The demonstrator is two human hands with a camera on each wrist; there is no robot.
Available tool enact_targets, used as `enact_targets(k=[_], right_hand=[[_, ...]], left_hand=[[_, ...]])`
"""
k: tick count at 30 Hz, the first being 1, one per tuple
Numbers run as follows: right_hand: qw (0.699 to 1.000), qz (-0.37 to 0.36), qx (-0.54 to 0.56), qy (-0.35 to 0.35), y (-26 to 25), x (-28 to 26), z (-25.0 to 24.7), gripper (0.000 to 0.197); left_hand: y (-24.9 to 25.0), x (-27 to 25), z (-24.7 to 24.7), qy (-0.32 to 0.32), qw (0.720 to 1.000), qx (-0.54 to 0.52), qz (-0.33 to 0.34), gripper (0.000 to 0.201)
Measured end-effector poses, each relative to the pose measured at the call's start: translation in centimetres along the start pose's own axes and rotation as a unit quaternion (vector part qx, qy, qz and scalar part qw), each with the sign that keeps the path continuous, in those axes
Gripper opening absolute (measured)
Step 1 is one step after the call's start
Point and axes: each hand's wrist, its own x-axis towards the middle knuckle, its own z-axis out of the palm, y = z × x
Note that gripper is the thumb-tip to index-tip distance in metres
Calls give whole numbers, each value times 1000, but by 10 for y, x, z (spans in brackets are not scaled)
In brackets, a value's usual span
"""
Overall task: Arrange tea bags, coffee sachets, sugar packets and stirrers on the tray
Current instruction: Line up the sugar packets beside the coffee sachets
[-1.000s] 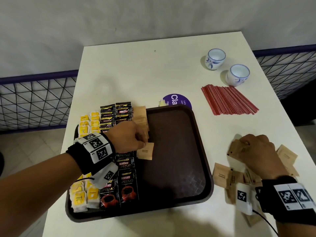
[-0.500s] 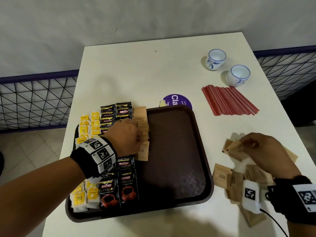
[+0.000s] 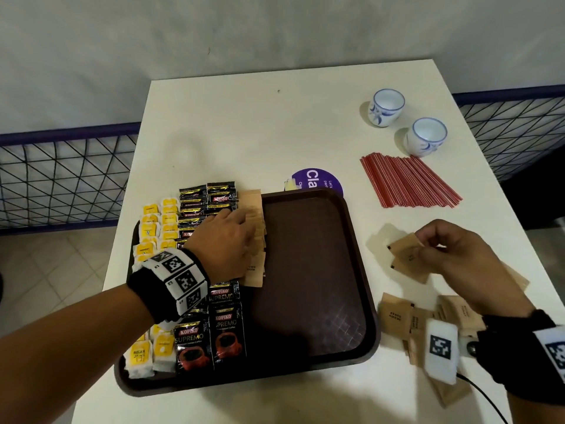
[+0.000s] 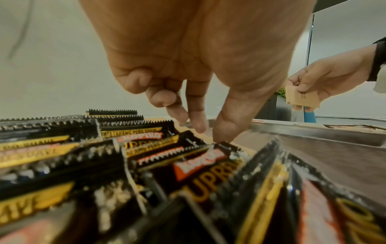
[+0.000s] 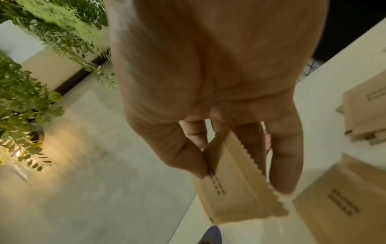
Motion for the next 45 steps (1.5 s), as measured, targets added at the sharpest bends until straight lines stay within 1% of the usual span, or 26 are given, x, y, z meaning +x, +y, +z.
enact_targets(k=[3, 5, 7, 9, 12, 13, 15, 18, 20, 21, 22, 23, 25, 26, 27, 29, 31, 32, 35, 37, 40, 43, 45], right_hand=[[996, 26, 79, -32, -10, -3, 17, 7], [994, 30, 97, -51, -16, -6, 29, 10], [995, 4, 73, -66, -20, -9, 38, 16], [996, -32, 18, -79, -24, -10, 46, 24], [991, -82, -42, -98, -27, -10, 61, 33], [990, -89, -51, -101, -28, -10, 66, 35], [988, -90, -47, -117, -30, -11, 78, 34], [984, -103, -35, -140, -35, -11, 95, 28], [981, -105, -42, -157, -39, -12, 105, 23], [979, -105, -42, -167, -41, -12, 109, 22], [978, -106, -39, -174, -42, -12, 114, 21], [977, -107, -34, -180, -44, -12, 118, 22], [976, -110, -21, -186, -48, -13, 125, 23], [976, -110, -15, -190, -50, -13, 128, 24], [975, -109, -12, -193, -51, -14, 131, 25], [975, -106, -14, -195, -52, -15, 134, 25], [979, -96, -15, -179, -48, -13, 130, 24], [984, -89, -18, -154, -43, -10, 124, 24], [995, -68, -66, -40, -21, 4, 89, 25], [989, -42, -144, 12, -7, 10, 59, 26], [969, 15, -243, 35, 12, 14, 27, 37], [956, 55, -284, 37, 26, 16, 14, 50], [951, 70, -299, 35, 30, 16, 15, 54]], left_hand=[[2, -3, -1, -1, 1000, -1, 2, 26], [3, -5, -1, -4, 1000, 4, 1, 26], [4, -6, 1, -6, 1000, 6, -3, 24], [5, -6, 1, -13, 1000, 11, -7, 23], [5, -5, 2, -18, 1000, 16, -10, 25], [5, -5, 3, -14, 1000, 16, -10, 26], [5, -6, 4, -7, 1000, 11, -11, 28], [5, -7, 4, 10, 1000, -10, -12, 27], [8, -7, 1, 50, 996, -76, 18, 21], [10, -7, -2, 60, 988, -138, 29, 17], [12, -8, -6, 49, 977, -208, 29, 12], [14, -8, -11, 19, 962, -272, 26, 9], [19, -8, -16, -49, 928, -369, 24, 13], [20, -8, -17, -68, 918, -390, 28, 14], [21, -8, -16, -76, 916, -394, 32, 12], [23, -8, -16, -83, 920, -383, 30, 7], [20, -7, -16, -92, 918, -386, 18, 4], [17, -5, -17, -94, 920, -381, 13, 4], [6, -3, -21, -101, 928, -358, -3, 7], [0, -2, -23, -109, 933, -343, -8, 8], [-3, -3, -23, -126, 940, -317, -9, 8], [-1, -5, -19, -142, 946, -291, -10, 8], [1, -6, -16, -140, 953, -268, -8, 10]])
